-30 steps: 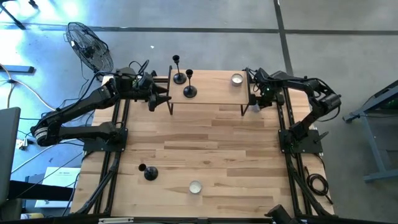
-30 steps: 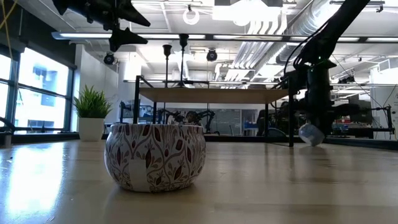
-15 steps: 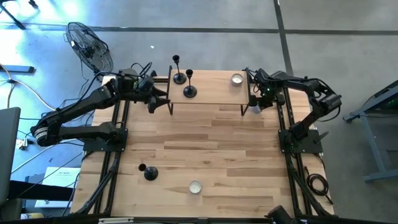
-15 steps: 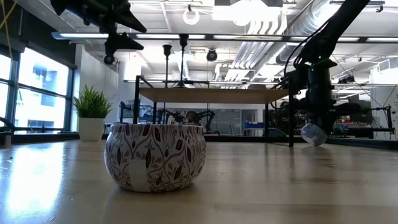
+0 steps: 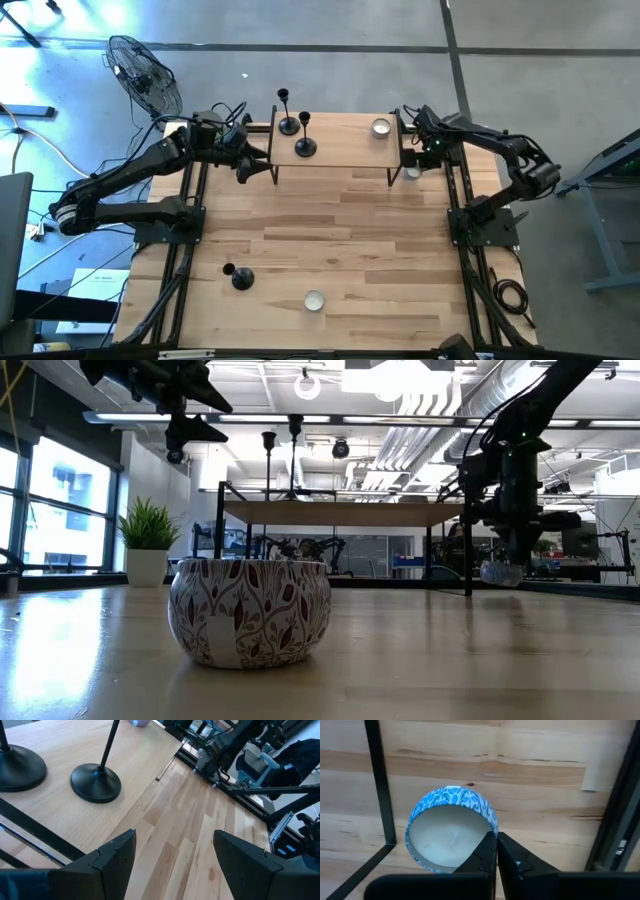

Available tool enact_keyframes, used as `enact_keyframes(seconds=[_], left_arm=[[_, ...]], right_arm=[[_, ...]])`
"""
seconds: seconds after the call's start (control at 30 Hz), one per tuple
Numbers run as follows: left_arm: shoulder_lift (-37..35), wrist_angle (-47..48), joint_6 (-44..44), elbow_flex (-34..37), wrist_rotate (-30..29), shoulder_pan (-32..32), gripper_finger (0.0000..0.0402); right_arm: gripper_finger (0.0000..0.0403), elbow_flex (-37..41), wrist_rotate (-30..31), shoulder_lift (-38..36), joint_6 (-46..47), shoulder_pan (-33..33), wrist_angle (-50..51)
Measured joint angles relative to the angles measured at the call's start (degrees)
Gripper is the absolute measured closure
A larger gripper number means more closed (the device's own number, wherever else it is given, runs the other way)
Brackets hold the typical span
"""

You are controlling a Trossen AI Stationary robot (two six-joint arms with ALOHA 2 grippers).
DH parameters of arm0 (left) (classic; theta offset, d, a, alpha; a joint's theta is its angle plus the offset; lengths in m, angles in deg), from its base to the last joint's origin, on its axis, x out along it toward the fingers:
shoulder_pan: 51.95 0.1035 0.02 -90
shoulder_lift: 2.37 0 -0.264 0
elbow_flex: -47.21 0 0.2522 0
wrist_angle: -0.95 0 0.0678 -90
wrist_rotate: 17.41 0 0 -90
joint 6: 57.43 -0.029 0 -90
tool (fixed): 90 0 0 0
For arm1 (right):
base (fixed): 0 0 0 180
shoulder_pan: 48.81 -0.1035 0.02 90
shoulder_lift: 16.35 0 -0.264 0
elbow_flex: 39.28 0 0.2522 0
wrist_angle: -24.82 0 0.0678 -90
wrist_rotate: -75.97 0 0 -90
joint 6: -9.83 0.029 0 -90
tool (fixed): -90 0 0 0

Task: Pick & Place candle stick holders
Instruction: Put the blue patterned scented candle on the shelf

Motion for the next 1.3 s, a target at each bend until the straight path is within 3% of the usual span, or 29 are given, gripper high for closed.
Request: enact_keyframes(seconds=[0.4, 1.03, 1.3], left_arm=[[0.0, 0.0, 0.5, 0.0, 1.2, 0.0, 0.014], [0.0, -0.1, 1.5, 0.0, 1.2, 0.0, 0.014], [0.0, -0.1, 1.6, 0.0, 1.2, 0.0, 0.014]], right_arm=[[0.0402, 0.0, 1.4, -6.6, -0.8, 0.4, 1.4], [0.0402, -0.3, 2.8, -27.8, -0.8, 4.6, 4.4], [0.0402, -10.3, 1.9, -32.4, -0.6, 2.1, 6.2]])
